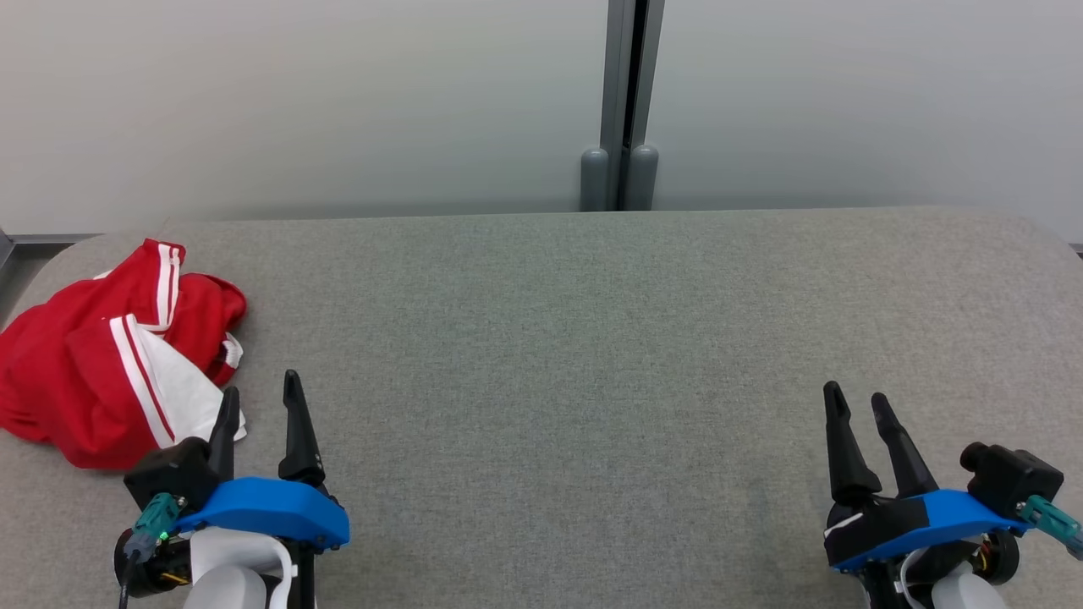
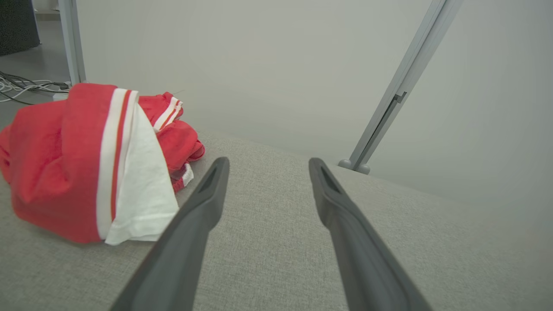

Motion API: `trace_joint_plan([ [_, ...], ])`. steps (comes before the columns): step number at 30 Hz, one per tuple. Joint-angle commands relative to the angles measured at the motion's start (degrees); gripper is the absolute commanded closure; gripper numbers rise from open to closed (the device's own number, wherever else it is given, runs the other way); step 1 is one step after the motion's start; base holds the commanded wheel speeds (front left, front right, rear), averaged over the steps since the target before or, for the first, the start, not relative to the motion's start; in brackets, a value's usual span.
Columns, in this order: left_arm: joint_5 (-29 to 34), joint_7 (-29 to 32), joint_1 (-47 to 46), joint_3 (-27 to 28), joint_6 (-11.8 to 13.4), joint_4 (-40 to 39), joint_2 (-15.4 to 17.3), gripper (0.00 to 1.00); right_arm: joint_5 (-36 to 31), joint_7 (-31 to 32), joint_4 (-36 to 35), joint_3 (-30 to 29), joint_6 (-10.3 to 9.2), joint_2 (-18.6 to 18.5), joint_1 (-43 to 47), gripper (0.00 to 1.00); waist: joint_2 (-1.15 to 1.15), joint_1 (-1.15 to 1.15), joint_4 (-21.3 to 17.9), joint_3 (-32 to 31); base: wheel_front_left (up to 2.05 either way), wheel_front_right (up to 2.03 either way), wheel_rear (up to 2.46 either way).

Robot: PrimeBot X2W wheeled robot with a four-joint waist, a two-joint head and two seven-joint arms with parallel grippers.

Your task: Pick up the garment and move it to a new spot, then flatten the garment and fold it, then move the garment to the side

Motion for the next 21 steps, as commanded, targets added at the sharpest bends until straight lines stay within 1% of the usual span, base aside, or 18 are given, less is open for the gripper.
trace_joint_plan([
  [1,1.41,-0.47,-1.69,-0.18,0.33,-0.06,0.46,0.0,-1.49,-0.4,-0.15,0.08,0.15,-0.52,-1.41,0.0,0.0,0.0,0.02,0.04,0.0,0.0,0.0],
  [14,8.01,-2.16,-1.14,-0.9,1.17,0.98,0.82,0.0,-9.18,-2.08,1.57,0.29,0.16,-0.57,-0.99,0.0,0.0,0.0,0.42,-0.04,0.0,0.0,0.0],
  [21,10.91,-2.98,-0.14,-0.91,1.07,0.91,1.0,0.0,-12.87,-2.94,2.05,0.52,0.17,-0.66,-0.45,0.0,0.0,0.0,0.56,-0.23,0.0,0.0,0.0],
])
